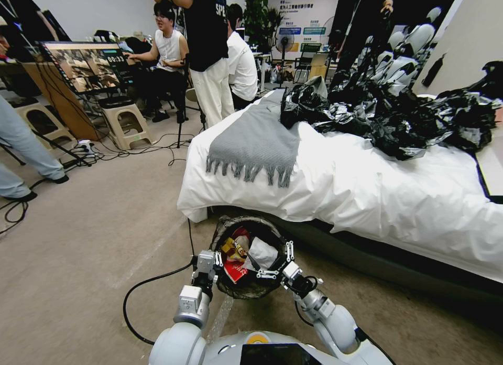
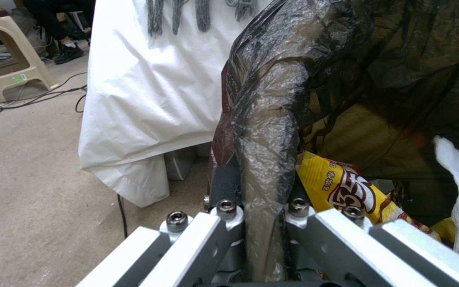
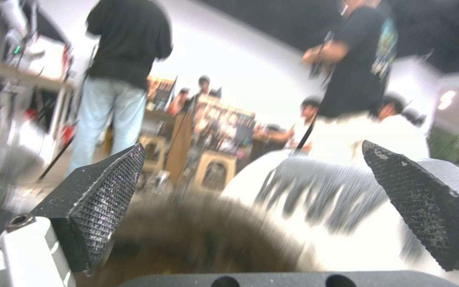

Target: Pick up the trash bin, then pick up the garbage from the floor and place it into the trash bin.

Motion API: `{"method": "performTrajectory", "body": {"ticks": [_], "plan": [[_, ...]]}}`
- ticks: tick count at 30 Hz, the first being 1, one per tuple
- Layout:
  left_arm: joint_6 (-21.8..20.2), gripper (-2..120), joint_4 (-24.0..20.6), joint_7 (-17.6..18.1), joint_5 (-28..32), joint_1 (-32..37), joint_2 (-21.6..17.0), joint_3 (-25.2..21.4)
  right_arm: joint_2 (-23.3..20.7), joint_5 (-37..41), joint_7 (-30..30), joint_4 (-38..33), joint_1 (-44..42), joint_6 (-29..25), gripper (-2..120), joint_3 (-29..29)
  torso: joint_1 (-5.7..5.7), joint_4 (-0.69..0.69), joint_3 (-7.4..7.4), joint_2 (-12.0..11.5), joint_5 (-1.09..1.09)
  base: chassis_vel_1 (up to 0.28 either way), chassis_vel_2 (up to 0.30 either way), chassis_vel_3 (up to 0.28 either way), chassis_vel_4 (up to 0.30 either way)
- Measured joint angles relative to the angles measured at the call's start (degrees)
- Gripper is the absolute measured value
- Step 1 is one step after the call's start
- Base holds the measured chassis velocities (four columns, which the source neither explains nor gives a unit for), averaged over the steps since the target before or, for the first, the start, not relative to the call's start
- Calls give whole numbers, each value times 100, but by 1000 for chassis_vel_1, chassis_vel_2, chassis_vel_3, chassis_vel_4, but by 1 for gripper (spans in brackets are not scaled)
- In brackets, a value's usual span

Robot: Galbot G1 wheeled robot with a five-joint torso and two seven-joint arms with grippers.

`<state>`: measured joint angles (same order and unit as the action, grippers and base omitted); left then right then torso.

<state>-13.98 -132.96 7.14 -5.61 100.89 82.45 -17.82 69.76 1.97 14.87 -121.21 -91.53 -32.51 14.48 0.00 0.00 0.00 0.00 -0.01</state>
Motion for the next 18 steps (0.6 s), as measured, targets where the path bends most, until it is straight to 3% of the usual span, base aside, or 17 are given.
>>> {"method": "performTrajectory", "body": {"ticks": [7, 11, 18], "plan": [[-7, 0, 42, 14, 33, -19, 18, -38, 184, -38, -145, -214, -88, -84, 100, 231, 0, 3, 0, 0, 2, 0, 0, 0, 0], [-19, 0, 23, 31, 93, -25, 12, -91, 448, -37, -477, -190, -284, -213, 100, 743, 0, 0, 0, 0, 1, 0, 0, 0, 0], [-52, 0, 0, 76, 137, -21, 10, -62, 647, -81, -1093, -13, -424, -240, 100, 1031, 0, 0, 0, 0, 1, 0, 0, 0, 0]]}}
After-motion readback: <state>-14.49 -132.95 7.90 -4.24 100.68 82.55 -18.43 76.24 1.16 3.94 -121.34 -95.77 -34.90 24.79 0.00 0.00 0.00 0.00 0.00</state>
